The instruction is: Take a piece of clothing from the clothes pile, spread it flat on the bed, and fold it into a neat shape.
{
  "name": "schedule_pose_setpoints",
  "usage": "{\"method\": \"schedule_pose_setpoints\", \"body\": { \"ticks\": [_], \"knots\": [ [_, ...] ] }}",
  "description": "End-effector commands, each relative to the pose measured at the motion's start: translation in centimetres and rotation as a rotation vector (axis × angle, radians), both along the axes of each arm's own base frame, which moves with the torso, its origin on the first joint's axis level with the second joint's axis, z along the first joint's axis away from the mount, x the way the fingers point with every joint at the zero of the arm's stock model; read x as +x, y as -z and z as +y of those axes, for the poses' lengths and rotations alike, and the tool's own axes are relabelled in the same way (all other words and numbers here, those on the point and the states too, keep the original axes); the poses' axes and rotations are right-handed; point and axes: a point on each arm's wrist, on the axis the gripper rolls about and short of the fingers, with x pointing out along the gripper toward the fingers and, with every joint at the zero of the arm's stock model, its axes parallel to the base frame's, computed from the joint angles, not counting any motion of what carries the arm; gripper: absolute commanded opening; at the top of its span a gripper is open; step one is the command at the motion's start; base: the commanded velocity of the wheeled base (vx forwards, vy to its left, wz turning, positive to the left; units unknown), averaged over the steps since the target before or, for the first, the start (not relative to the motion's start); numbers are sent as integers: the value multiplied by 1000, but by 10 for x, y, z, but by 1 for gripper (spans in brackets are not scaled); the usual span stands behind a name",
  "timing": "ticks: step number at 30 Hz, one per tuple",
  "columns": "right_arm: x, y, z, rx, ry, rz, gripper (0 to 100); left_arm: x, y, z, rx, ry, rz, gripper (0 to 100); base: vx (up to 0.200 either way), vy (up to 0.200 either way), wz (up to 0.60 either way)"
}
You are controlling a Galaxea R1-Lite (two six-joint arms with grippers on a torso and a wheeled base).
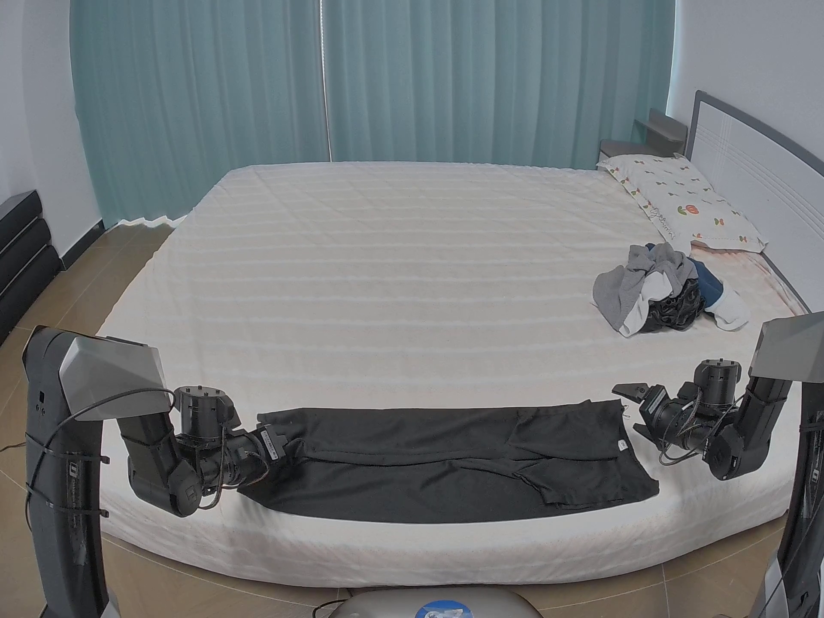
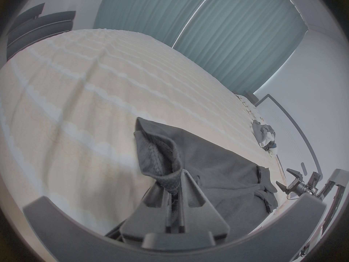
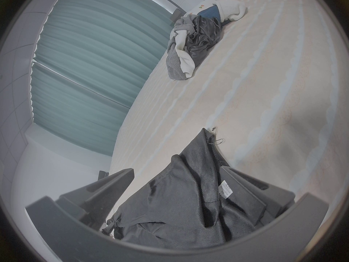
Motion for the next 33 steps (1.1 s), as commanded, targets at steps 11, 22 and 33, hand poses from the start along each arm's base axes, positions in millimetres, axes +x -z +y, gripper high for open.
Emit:
{"method": "schedule_pose_setpoints", "body": {
  "ticks": [11, 22, 33],
  "knots": [
    [4, -15, -11, 34, 45, -46, 100, 0, -19, -17, -69, -3, -28, 0, 0, -55, 0],
    [4, 0, -19, 65, 22, -6, 100, -3, -31, -39, -24, -57, -77, 0, 0, -200, 0],
    [5, 0, -22, 67, 23, -15, 100, -10, -67, -62, -10, 0, -48, 0, 0, -200, 0]
  ]
}}
